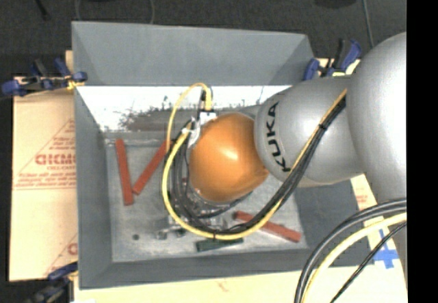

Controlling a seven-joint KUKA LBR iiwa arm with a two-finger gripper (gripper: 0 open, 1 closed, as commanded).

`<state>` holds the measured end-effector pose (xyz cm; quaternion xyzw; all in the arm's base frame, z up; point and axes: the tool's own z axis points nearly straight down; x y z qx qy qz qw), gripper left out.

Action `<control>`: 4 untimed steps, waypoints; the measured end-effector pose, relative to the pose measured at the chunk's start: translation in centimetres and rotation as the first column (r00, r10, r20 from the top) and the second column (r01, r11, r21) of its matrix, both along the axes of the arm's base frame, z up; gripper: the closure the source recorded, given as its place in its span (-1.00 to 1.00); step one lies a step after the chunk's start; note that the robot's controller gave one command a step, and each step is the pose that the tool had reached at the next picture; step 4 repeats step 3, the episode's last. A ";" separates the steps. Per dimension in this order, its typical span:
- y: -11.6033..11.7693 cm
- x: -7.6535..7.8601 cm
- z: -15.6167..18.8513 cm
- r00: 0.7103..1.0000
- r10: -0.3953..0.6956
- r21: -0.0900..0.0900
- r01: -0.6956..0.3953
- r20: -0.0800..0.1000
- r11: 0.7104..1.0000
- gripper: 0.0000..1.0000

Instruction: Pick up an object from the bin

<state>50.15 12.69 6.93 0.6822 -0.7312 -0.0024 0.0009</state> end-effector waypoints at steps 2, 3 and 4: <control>-1.9 7.7 0.2 0.992 -0.128 0.002 0.128 0.006 0.992 1.00; -1.3 8.5 18.7 0.991 -0.131 0.002 0.131 0.016 0.991 1.00; -1.3 8.5 18.7 0.991 -0.131 0.002 0.131 0.016 0.991 1.00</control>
Offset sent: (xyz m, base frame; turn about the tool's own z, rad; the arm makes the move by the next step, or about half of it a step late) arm 0.0763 -0.0195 0.0007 0.1218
